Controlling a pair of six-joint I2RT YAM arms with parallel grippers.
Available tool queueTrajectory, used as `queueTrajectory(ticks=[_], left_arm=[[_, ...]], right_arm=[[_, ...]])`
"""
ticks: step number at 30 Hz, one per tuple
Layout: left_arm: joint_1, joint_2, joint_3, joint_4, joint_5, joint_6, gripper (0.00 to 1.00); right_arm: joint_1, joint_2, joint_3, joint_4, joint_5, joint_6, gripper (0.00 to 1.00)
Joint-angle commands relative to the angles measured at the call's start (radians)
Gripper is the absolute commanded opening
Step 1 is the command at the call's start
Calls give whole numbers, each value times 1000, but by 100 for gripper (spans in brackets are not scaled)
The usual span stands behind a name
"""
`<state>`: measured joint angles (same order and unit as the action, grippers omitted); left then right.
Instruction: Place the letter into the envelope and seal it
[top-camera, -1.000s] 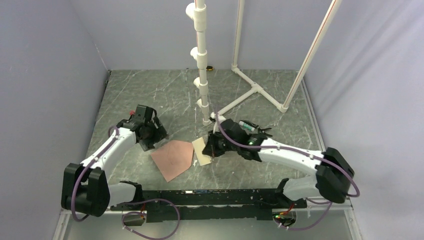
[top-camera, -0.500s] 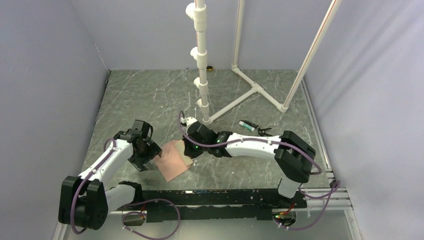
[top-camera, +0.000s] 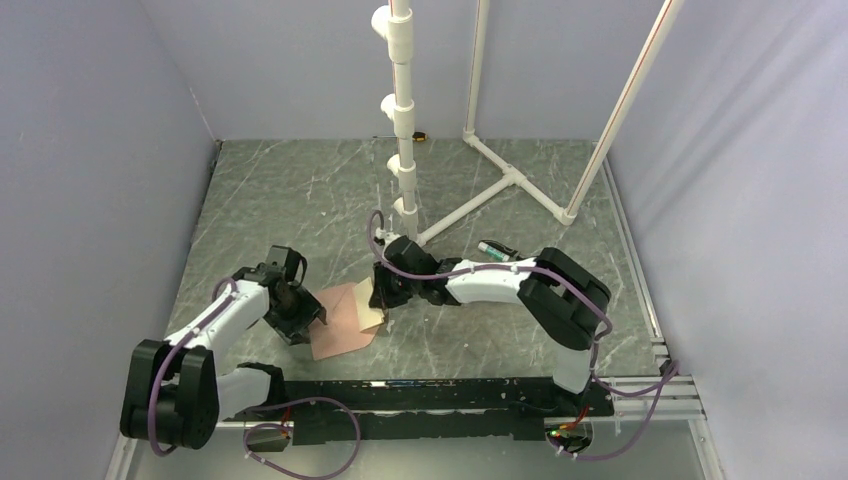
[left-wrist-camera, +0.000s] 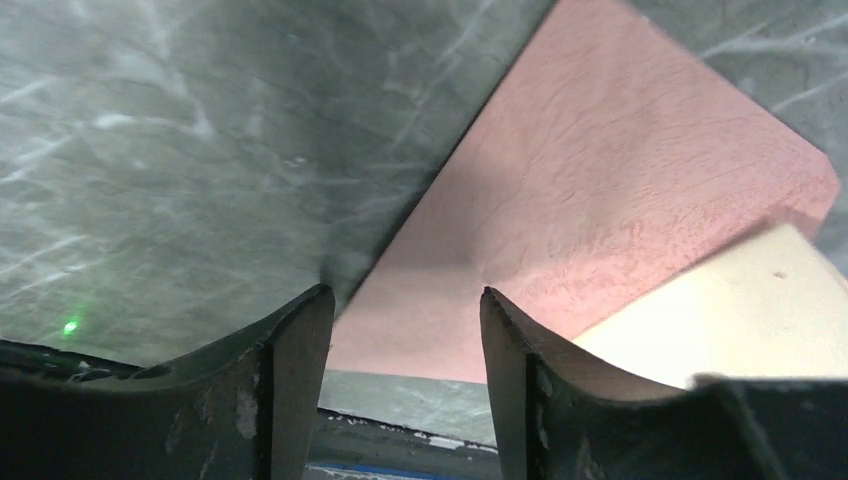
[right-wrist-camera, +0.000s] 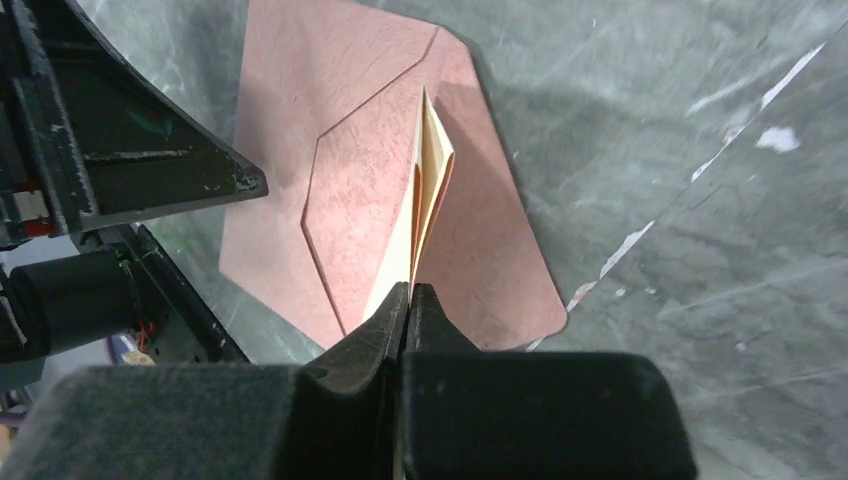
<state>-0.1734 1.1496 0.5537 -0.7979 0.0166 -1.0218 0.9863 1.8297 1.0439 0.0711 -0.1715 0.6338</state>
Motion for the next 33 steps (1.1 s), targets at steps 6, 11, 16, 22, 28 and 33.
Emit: queueTrajectory(ticks=[6,11,16,22,28,33], left_arm=[[3,44,-37,104,201,49,56],[3,53,-51,135,253,67,48],[3,51,-39,129,284,109,46],[3,54,-33,137,284,138,45],[4,67,-34,162,304,138,45],[3,72,-34,172,308,144,47]], right_arm=[[-9,-23,14,-207,64,216,0],[-9,-20,-34,-186,56,297,0],[2,2,-33,-109,47,317,0],[13,60,47,-120,44,318,0],[22,100,82,-109,2,325,0],[30,116,88,-65,-30,319,0]])
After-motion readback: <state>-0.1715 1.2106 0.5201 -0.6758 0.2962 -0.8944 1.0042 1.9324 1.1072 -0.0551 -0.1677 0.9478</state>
